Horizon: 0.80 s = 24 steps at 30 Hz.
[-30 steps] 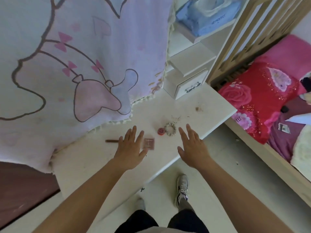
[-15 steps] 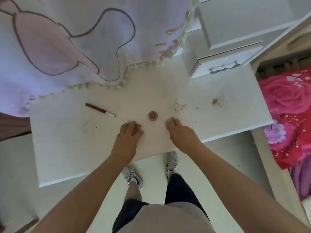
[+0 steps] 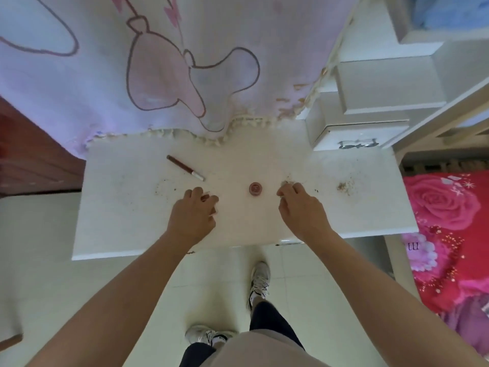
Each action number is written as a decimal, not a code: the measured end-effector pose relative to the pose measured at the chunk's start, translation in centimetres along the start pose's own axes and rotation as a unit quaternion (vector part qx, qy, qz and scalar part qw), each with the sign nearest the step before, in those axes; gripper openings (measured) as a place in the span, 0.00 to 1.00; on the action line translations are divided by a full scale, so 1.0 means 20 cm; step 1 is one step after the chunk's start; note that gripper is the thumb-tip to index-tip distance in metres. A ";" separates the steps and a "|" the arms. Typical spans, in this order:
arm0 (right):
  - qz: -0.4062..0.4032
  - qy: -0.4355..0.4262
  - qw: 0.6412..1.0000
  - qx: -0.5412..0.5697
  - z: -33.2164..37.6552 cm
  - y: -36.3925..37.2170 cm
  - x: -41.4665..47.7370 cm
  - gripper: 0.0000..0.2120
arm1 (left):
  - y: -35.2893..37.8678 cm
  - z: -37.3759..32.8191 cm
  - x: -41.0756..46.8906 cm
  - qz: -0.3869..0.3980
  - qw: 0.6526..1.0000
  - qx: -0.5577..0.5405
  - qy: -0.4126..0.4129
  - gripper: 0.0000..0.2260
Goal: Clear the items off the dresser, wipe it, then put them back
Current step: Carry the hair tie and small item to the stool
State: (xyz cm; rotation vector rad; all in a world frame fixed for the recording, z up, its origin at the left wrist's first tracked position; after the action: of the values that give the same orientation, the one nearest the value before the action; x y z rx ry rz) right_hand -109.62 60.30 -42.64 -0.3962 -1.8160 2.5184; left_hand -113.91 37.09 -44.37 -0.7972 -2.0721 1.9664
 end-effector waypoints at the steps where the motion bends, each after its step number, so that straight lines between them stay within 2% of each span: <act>1: -0.006 -0.012 1.000 -0.005 0.10 -0.02 -0.01 0.11 | -0.09 0.05 -0.08 -0.024 1.000 0.002 -0.002 0.20; 4: -0.030 -0.076 0.997 -0.010 0.53 -0.08 -0.05 0.11 | -0.34 0.31 -0.42 -0.092 0.995 -0.001 -0.032 0.19; 7: -0.067 -0.162 0.984 -0.005 1.11 -0.15 -0.15 0.08 | -0.51 0.69 -0.87 -0.152 0.983 -0.041 -0.100 0.19; 12: -0.081 -0.322 0.943 0.015 2.15 -0.10 -0.45 0.08 | -0.70 1.28 -1.84 -0.269 0.928 -0.043 -0.255 0.19; 14: -0.083 -0.420 0.904 0.017 2.70 0.00 -0.75 0.08 | -0.73 1.52 -2.43 -0.294 0.888 -0.024 -0.351 0.20; 16: -0.074 -0.434 0.897 0.025 2.90 0.02 -0.85 0.09 | -0.75 1.59 -2.61 -0.304 0.876 -0.014 -0.374 0.21; 20: -0.057 -0.574 0.817 0.022 3.56 0.21 -1.41 0.09 | -0.71 1.71 -3.36 -0.320 0.815 -0.007 -0.482 0.22; 24: -0.041 -0.662 0.747 0.057 4.01 0.38 -1.88 0.14 | -0.65 1.74 -3.87 -0.339 0.759 0.007 -0.556 0.23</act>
State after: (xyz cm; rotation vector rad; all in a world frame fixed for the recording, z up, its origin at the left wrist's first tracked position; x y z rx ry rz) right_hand -89.10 -22.76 -18.75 1.8826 -1.6166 2.9221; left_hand -68.67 -30.86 -17.82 1.3407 -2.2194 2.0918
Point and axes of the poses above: each hand's wrist, its own x-axis towards the middle knuckle, its own y-axis out of the palm, z = x × y, the point moved 9 cm from there along x, towards the middle knuckle, and after that the axes turned 5 degrees about y, right-handed, at the moved point
